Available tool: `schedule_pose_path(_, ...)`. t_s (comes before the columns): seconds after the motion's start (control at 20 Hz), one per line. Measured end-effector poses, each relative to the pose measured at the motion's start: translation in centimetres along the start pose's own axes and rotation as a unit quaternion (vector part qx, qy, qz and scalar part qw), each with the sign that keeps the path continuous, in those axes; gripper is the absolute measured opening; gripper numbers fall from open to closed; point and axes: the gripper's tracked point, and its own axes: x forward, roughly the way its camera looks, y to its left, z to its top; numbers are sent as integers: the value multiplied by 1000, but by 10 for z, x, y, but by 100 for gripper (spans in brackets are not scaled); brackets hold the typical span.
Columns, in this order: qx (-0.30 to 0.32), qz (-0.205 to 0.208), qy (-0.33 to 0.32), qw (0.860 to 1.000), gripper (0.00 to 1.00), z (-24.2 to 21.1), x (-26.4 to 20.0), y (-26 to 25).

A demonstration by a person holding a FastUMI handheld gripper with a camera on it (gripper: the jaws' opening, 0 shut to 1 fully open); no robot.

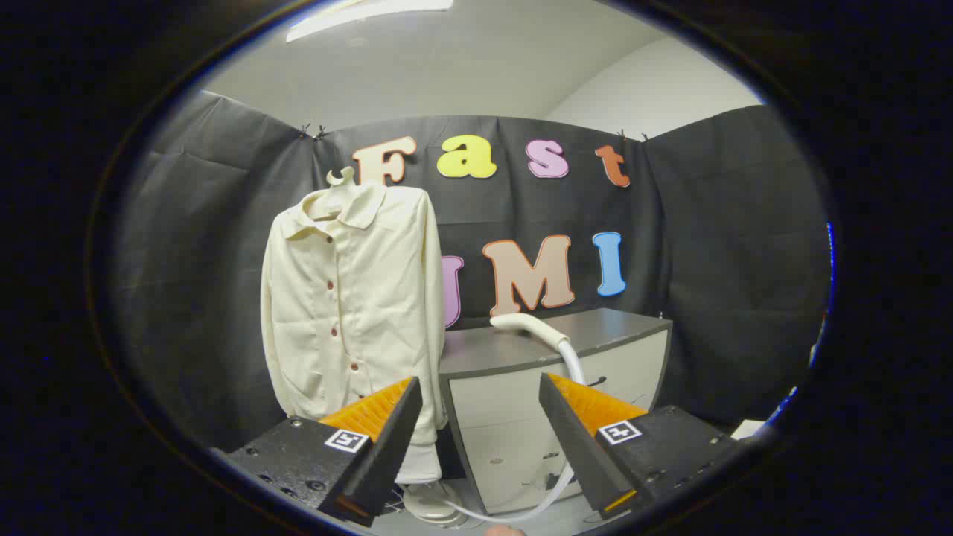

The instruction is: Iron the clothes twice with a garment steamer, once on the left side and once on the right side.

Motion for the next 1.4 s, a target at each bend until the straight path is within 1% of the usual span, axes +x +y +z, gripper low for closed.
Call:
schedule_pose_path(0.5, -3, 36, 21, 999, 97, 13, 36, -23)
schedule_pose_path(0.9, -18, 62, 29, 997, 97, 16, 75, -24)
schedule_pose_path(1.1, -22, 81, 34, 996, 97, 26, 96, -25)
schedule_pose_path(1.4, -27, 73, 37, 996, 97, 54, 152, -49)
